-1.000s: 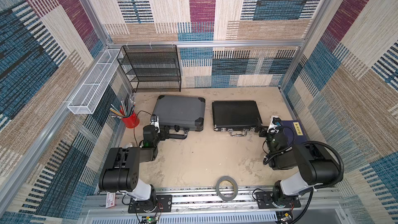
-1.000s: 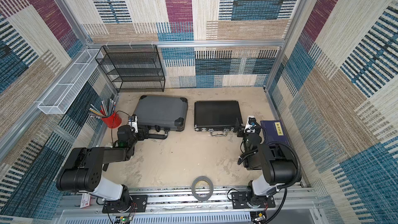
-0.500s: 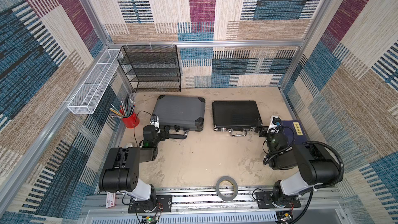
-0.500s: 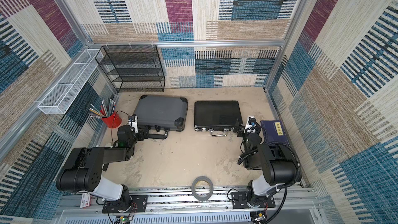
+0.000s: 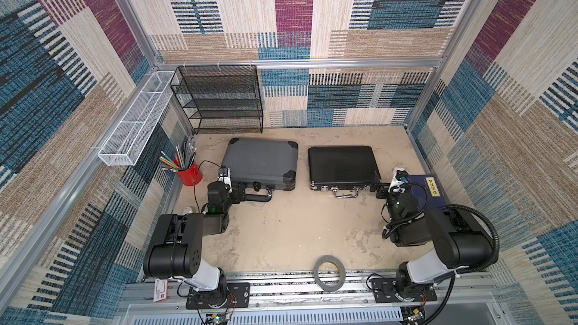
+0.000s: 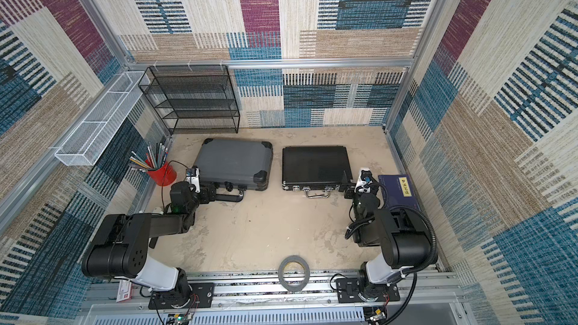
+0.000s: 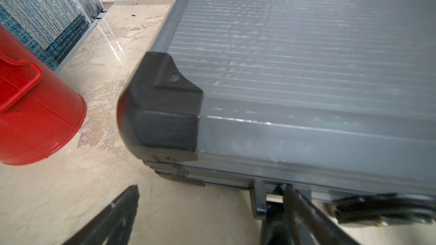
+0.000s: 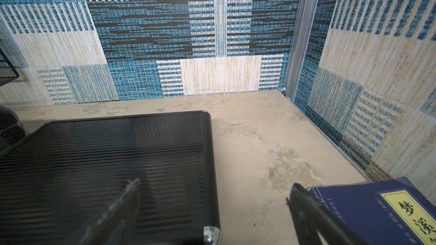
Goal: Open the poker set cases
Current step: Move the poker set case to the corner of the board.
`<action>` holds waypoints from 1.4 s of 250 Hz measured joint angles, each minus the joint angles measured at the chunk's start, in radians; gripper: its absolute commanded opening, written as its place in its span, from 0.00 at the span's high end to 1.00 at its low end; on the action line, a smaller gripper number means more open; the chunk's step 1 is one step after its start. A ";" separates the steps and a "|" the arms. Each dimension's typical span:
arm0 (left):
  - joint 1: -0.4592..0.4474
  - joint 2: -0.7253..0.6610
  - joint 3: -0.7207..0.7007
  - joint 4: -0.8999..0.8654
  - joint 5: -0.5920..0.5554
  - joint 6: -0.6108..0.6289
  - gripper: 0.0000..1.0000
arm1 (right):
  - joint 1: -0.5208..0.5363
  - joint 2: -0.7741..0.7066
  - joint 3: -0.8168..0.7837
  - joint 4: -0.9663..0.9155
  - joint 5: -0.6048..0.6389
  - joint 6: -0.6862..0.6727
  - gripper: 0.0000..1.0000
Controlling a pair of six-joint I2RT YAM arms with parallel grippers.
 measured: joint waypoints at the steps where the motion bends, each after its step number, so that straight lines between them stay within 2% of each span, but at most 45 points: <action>1: 0.000 0.000 0.000 0.000 0.000 0.000 0.37 | 0.000 0.000 0.000 0.000 0.000 0.000 0.06; 7: 0.000 0.000 0.000 0.005 -0.004 -0.001 0.42 | 0.000 0.000 0.000 0.000 0.000 0.000 0.06; 16: 0.000 -0.003 -0.001 0.011 -0.021 -0.001 0.42 | 0.000 -0.001 0.000 0.000 0.000 0.000 0.07; 42: 0.000 -0.047 -0.031 0.046 -0.087 -0.012 0.34 | 0.000 -0.023 0.013 -0.034 0.000 0.000 0.11; 107: -0.027 -0.326 -0.027 -0.043 -0.211 -0.047 0.37 | 0.000 -0.178 0.272 -0.425 0.051 0.031 0.14; 133: -0.050 -0.408 0.012 -0.114 -0.230 -0.080 0.45 | 0.000 -0.211 0.330 -0.582 0.037 0.077 0.15; 156: -0.089 -0.447 0.068 -0.188 -0.231 -0.118 0.48 | 0.000 -0.233 0.372 -0.705 0.005 0.126 0.17; 185: -0.188 -0.463 0.134 -0.277 -0.221 -0.145 0.49 | 0.000 -0.249 0.412 -0.822 -0.049 0.194 0.18; 252: -0.449 -0.402 0.303 -0.471 -0.151 -0.145 0.54 | 0.000 -0.247 0.518 -1.053 -0.151 0.306 0.18; 308: -0.673 -0.206 0.481 -0.574 -0.056 -0.170 0.53 | -0.005 -0.160 0.624 -1.236 -0.182 0.351 0.19; 350: -0.754 -0.053 0.585 -0.600 0.031 -0.211 0.49 | -0.071 -0.098 0.634 -1.306 -0.249 0.369 0.21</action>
